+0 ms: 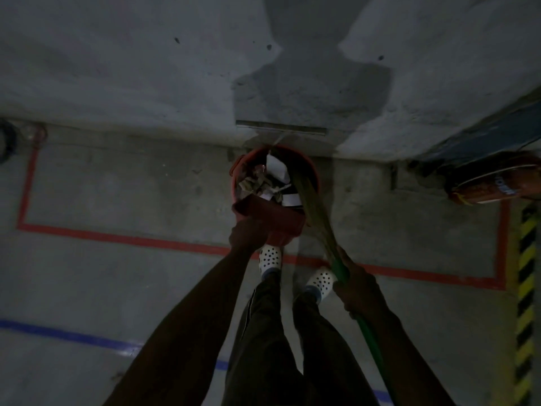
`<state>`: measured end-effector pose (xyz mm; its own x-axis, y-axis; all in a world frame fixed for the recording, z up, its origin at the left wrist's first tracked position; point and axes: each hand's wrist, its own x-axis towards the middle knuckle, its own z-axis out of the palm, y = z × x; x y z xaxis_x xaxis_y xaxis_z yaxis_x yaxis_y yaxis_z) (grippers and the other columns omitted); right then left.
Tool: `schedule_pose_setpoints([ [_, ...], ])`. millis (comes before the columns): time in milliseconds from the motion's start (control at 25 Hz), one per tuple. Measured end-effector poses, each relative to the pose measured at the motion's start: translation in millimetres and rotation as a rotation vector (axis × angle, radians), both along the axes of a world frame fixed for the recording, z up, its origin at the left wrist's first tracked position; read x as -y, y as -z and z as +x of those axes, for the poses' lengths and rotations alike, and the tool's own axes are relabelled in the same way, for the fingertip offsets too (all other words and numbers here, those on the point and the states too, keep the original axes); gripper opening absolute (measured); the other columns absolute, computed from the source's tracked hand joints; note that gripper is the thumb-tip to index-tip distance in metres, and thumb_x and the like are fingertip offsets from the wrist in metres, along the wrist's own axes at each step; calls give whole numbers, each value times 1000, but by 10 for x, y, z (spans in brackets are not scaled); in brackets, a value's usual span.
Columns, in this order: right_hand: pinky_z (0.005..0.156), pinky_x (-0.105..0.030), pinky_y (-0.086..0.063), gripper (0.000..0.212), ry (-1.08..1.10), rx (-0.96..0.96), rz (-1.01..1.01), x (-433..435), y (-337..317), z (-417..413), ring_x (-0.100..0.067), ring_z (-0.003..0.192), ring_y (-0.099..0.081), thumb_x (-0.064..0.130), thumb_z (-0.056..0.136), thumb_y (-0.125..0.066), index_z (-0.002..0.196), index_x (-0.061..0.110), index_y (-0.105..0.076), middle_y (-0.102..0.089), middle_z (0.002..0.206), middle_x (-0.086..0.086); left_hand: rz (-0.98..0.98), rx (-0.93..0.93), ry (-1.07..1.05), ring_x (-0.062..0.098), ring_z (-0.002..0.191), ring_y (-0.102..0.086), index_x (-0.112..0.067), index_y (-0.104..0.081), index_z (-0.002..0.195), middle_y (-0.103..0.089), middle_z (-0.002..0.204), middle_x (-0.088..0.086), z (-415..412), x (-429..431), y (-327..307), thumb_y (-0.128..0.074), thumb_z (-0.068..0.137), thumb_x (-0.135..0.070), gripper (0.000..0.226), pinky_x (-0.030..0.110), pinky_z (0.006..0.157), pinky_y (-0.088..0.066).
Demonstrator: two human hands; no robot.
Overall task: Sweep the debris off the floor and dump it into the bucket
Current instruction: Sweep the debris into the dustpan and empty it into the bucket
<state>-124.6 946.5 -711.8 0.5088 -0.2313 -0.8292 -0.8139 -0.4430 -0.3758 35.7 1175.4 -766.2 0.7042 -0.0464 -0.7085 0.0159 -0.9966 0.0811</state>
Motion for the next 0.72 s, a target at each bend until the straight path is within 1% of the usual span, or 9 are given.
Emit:
schedule_pose_setpoints([
  [120,40,-22,-47,94,-19,20,-2,44,-20,-61,-17,56,-67,22,81,-68,152,59,-18,-63,93,8,11,21,-24,33,115,-61,-19,-59,131,-61,129,11,-56,-85,-53,-41,102,-40,41,40,87,-50],
  [240,44,-26,-51,91,-18,35,13,30,-80,-51,-23,61,-68,16,84,-62,152,58,-18,-67,103,-1,-12,15,-133,31,113,-63,-17,-62,128,-64,126,10,-54,-163,-209,-44,100,-38,39,29,74,-47],
  [280,48,-27,-53,90,-24,32,17,8,-155,-22,-25,66,-69,15,85,-61,153,56,-18,-67,110,-4,-9,-2,-120,32,113,-62,-18,-61,129,-63,127,11,-83,-166,-325,-43,100,-38,39,29,75,-46],
  [360,68,-35,-59,89,-75,61,18,-49,-314,77,-30,89,-69,18,85,-61,156,50,-16,-64,124,-8,-1,-32,-104,33,115,-60,-20,-60,131,-61,129,12,-175,-155,-582,-40,101,-39,40,35,82,-47],
  [440,88,-38,-56,91,-119,98,5,-96,-483,214,-32,106,-65,30,84,-62,160,43,-13,-61,135,-11,-24,-18,-108,33,115,-60,-20,-60,129,-61,129,12,-305,-130,-824,-41,101,-37,38,38,88,-49],
  [520,89,-37,-55,90,-98,134,21,-134,-664,356,-33,109,-64,38,91,-65,161,38,-10,-59,137,-14,-87,3,-178,29,112,-61,-17,-61,125,-63,126,10,-431,-111,-1032,-46,99,-34,34,34,83,-48],
  [600,84,-38,-55,80,-90,152,35,-135,-772,484,-34,105,-66,54,94,-61,160,33,-21,-61,136,-15,-145,27,-240,28,113,-62,-14,-62,125,-64,124,8,-516,-93,-1185,-50,98,-32,35,24,75,-44],
  [640,81,-41,-56,73,-86,144,32,-126,-819,529,-33,96,-67,57,95,-58,157,30,-30,-63,131,-17,-153,39,-238,28,114,-62,-12,-63,125,-64,124,8,-550,-99,-1261,-49,99,-31,35,24,76,-46],
  [720,77,-46,-58,57,-107,139,7,-110,-897,609,-32,84,-66,47,98,-57,146,19,-44,-67,117,-20,-155,52,-220,29,113,-62,-8,-63,122,-64,123,12,-589,-150,-1378,-45,101,-25,32,33,84,-49],
])
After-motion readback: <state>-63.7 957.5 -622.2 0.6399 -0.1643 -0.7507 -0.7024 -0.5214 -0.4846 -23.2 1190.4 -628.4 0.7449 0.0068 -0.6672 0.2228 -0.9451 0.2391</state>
